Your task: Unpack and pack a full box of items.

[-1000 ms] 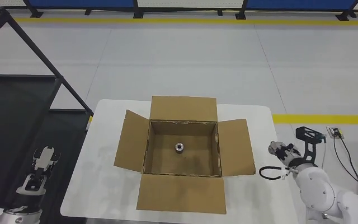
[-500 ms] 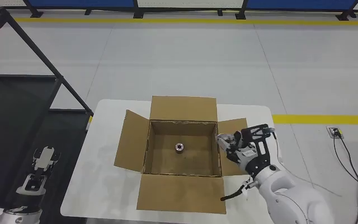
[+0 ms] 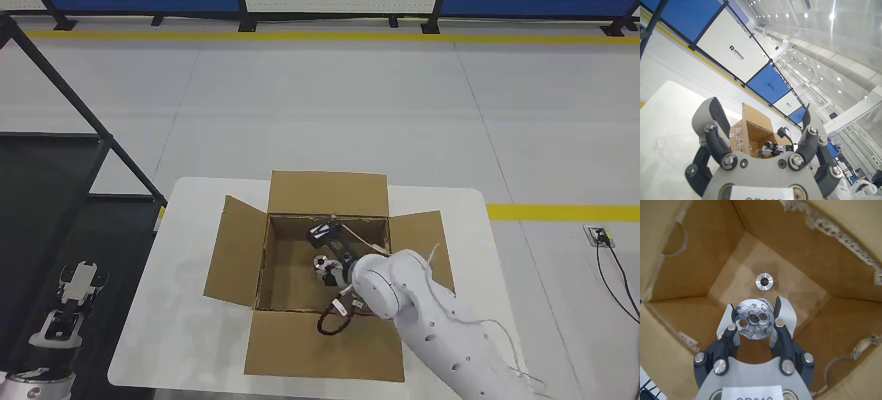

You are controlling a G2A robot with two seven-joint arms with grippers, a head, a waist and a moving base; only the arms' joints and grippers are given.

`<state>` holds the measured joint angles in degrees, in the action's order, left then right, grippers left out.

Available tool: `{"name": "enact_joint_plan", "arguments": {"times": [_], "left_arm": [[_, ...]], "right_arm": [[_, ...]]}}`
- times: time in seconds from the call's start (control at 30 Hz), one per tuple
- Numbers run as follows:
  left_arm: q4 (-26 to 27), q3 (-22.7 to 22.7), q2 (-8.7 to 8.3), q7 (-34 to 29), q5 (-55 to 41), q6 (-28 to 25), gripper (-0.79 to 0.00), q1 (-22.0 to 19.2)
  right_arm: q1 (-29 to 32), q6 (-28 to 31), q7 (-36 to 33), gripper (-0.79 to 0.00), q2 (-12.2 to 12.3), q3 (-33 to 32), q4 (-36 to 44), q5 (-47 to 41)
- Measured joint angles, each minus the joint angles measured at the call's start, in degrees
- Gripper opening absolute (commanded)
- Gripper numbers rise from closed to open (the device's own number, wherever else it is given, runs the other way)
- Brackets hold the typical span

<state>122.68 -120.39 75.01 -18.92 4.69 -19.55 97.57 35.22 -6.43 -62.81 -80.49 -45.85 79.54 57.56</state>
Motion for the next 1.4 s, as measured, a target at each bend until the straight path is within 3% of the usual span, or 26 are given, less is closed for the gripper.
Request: {"name": "enact_joint_plan", "arguments": {"times": [0.2, 0.3, 0.43, 0.5, 0.6, 0.73, 0.93, 1.1, 1.23, 1.4], "left_arm": [[0.0, 0.0, 0.0, 0.0, 0.0, 0.0, 0.0, 0.0], [0.0, 0.0, 0.0, 0.0, 0.0, 0.0, 0.0, 0.0], [0.0, 0.0, 0.0, 0.0, 0.0, 0.0, 0.0, 0.0], [0.0, 0.0, 0.0, 0.0, 0.0, 0.0, 0.0, 0.0], [0.0, 0.0, 0.0, 0.0, 0.0, 0.0, 0.0, 0.0], [0.0, 0.0, 0.0, 0.0, 0.0, 0.0, 0.0, 0.0], [0.0, 0.0, 0.0, 0.0, 0.0, 0.0, 0.0, 0.0], [0.0, 0.0, 0.0, 0.0, 0.0, 0.0, 0.0, 0.0], [0.0, 0.0, 0.0, 0.0, 0.0, 0.0, 0.0, 0.0], [0.0, 0.0, 0.0, 0.0, 0.0, 0.0, 0.0, 0.0]], "right_arm": [[-5.4, -3.2, -0.3, -0.785, -3.2, 6.0, -11.7, -0.1], [-6.6, -3.3, 0.2, -0.548, -4.3, 6.9, -15.5, -1.2], [-7.5, -2.9, 0.6, -0.397, -5.2, 7.2, -18.4, -1.9], [-7.6, -2.9, 0.6, -0.148, -5.4, 7.1, -18.5, -1.9], [-7.0, -3.2, 0.3, 0.0, -5.2, 6.3, -17.0, -1.5], [-5.4, -4.4, -0.7, 0.0, -4.6, 4.8, -12.8, 0.6], [-0.2, -5.3, -1.8, 0.0, -2.5, -0.5, -0.4, 3.7], [9.4, -1.3, 0.0, 0.0, 0.2, -10.0, 16.2, 2.2], [18.9, 5.6, 3.6, 0.0, 2.0, -16.9, 28.9, -0.9], [21.2, 7.3, 4.1, 0.0, 2.3, -17.6, 31.4, 0.0]]}}
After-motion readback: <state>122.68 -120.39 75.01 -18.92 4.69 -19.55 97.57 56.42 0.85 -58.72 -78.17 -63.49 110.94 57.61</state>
